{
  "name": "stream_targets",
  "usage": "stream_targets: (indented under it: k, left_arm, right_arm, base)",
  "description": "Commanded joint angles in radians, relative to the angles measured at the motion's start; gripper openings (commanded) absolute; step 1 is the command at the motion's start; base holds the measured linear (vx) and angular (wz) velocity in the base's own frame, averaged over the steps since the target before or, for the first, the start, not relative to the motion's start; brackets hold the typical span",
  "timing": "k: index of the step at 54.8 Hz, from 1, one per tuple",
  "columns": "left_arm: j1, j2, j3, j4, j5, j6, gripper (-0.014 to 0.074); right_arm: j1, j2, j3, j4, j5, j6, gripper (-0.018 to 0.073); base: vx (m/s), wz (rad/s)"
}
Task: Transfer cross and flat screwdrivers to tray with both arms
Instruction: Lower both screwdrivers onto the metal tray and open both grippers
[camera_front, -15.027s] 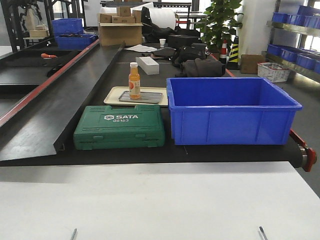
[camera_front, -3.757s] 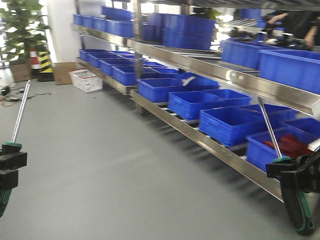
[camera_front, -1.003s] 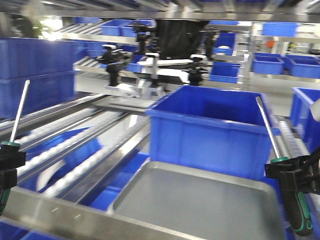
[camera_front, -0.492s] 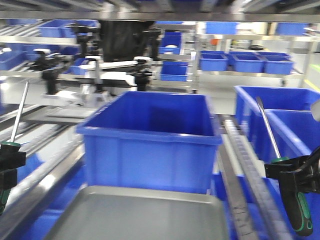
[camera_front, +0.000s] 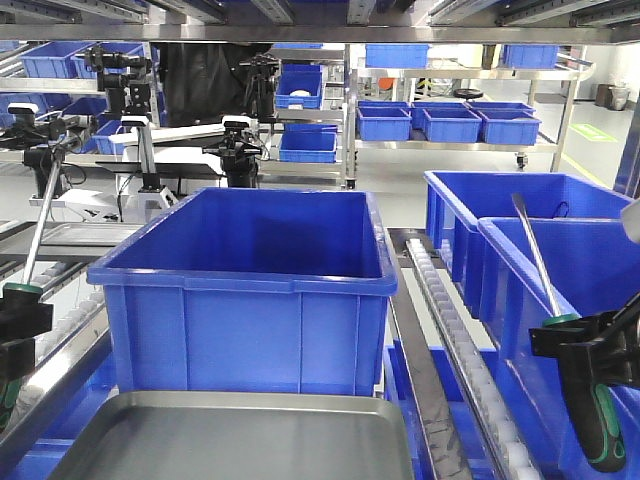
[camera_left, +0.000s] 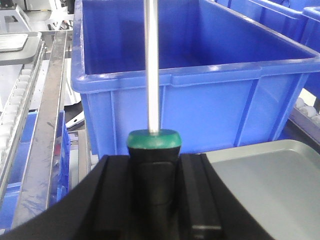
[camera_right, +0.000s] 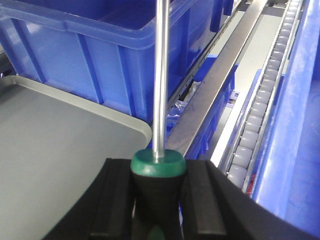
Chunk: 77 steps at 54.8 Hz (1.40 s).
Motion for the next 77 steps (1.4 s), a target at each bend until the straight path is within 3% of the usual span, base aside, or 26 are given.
stream_targets:
  k: [1, 34, 39, 43, 51, 59, 65, 70, 77]
  left_arm:
    - [-0.004, -0.01, -0.029, -0.017, -0.087, -0.01, 0.0003]
    - [-0.004, -0.01, -0.029, -0.017, -0.09, -0.01, 0.0003]
    - [-0.004, -0.006, -0.029, -0.025, -0.11, -0.01, 0.0003]
    - [-0.014, 0.016, -0.029, -0.038, -0.141, -0.009, 0.0003]
    - [-0.089, 0.089, -0.029, -0.054, -0.156, -0.007, 0.0003]
    - [-0.144, 0.178, -0.029, -0.054, -0.169, -0.008, 0.0003]
    - [-0.148, 0.235, -0.029, -0.054, -0.197, -0.008, 0.0004]
    - [-0.149, 0.274, -0.029, -0.054, -0.207, -0.011, 0.0004]
    - [-0.152, 0.308, -0.029, -0.054, -0.185, -0.011, 0.0014]
  right_arm:
    - [-0.005, -0.02, -0.036, 0.032, -0.066, -0.009, -0.0008]
    - [-0.005, -0.02, -0.036, 0.054, -0.078, -0.007, -0.0008]
    - [-0.005, -0.018, -0.036, 0.118, -0.088, -0.003, -0.0008]
    - [0.003, 0.0, -0.036, 0.199, -0.099, -0.062, -0.0008]
    - [0.149, 0.091, -0.036, 0.396, -0.154, -0.263, -0.0008]
    - [0.358, 0.222, -0.036, 0.414, -0.394, -0.293, -0.0008]
    - [0.477, 0.33, -0.036, 0.414, -0.514, -0.336, -0.0007]
    - [0.539, 0.407, -0.036, 0.423, -0.572, -0.341, -0.0001]
    - [0.558, 0.463, -0.036, 0.483, -0.604, -0.338, 0.0035]
  base:
    - [0.0, 0.01]
    - [0.0, 0.0]
    - [0.0, 0.0]
    - [0.0, 0.0]
    - [0.0, 0.0]
    - [0.0, 0.0]
    - [0.0, 0.0]
    - [0.0, 0.0]
    - [0.0, 0.0]
